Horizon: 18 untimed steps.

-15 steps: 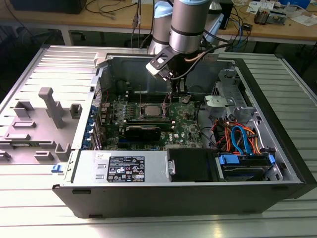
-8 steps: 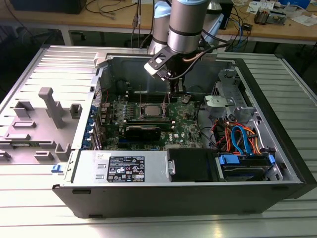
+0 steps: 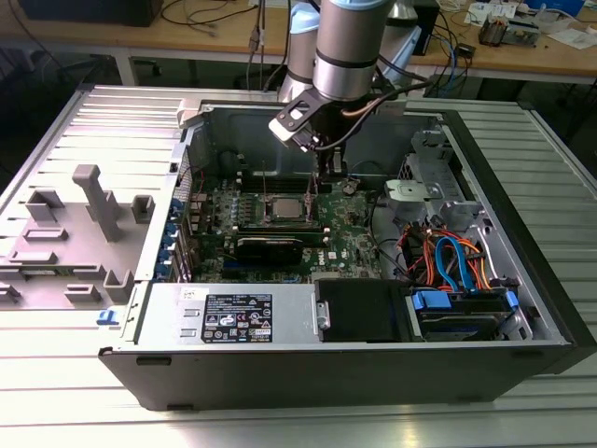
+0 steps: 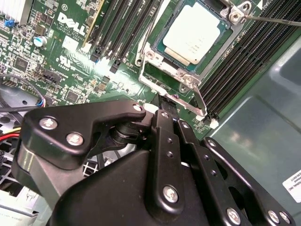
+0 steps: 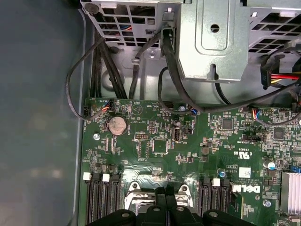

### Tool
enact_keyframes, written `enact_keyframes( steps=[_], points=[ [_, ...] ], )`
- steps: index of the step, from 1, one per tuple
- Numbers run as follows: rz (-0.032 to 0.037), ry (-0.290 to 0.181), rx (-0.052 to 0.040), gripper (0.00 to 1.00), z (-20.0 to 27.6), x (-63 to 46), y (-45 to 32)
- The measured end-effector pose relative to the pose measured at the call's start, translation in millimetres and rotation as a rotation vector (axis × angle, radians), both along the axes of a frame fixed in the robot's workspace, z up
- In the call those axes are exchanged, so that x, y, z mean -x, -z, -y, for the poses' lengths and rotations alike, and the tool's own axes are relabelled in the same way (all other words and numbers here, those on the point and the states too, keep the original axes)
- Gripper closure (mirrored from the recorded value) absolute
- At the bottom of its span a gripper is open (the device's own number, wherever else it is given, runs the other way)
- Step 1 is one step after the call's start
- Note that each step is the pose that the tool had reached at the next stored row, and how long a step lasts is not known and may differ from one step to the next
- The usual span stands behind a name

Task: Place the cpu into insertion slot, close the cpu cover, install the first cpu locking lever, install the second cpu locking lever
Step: 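Close the cpu cover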

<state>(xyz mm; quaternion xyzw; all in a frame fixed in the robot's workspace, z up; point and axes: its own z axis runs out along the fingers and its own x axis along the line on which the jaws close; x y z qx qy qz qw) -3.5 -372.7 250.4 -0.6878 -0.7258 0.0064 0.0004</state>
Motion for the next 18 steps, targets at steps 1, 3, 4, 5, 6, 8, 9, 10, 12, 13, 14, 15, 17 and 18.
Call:
enact_keyframes(
  steps=[1, 3, 4, 5, 6, 8, 9, 10, 12, 13, 14, 15, 17, 18],
  points=[
    [-0.0004, 0.0, -0.0002, 0.89, 0.0, 0.8, 0.1],
    [-0.0011, 0.0, -0.0003, 0.89, 0.0, 1.9, 0.3],
    [-0.0016, 0.0, -0.0005, 0.89, 0.0, 3.0, 0.4],
    [-0.0019, 0.0, -0.0007, 0.89, 0.0, 3.8, 0.5],
    [-0.0024, 0.0, -0.0009, 0.89, 0.0, 5.0, 0.7],
    [-0.0027, 0.0, -0.0019, 0.89, -0.1, 6.9, 0.8],
    [-0.0028, 0.0, -0.0022, 0.89, -0.1, 7.4, 0.9],
    [-0.003, 0.0, -0.0023, 0.89, 0.0, 7.9, 0.8],
    [-0.0035, 0.0, -0.0028, 0.89, 0.0, 9.1, 0.9],
    [-0.0035, 0.0, -0.0027, 0.89, 0.0, 9.1, 0.9],
    [-0.0035, 0.0, -0.0027, 0.89, 0.0, 9.1, 0.9],
    [-0.0035, 0.0, -0.0027, 0.89, 0.0, 9.2, 0.9],
    [-0.0034, 0.0, -0.0028, 0.89, 0.0, 9.5, 1.0],
    [-0.0033, 0.0, -0.0029, 0.89, 0.1, 10.1, 1.1]
  ],
)
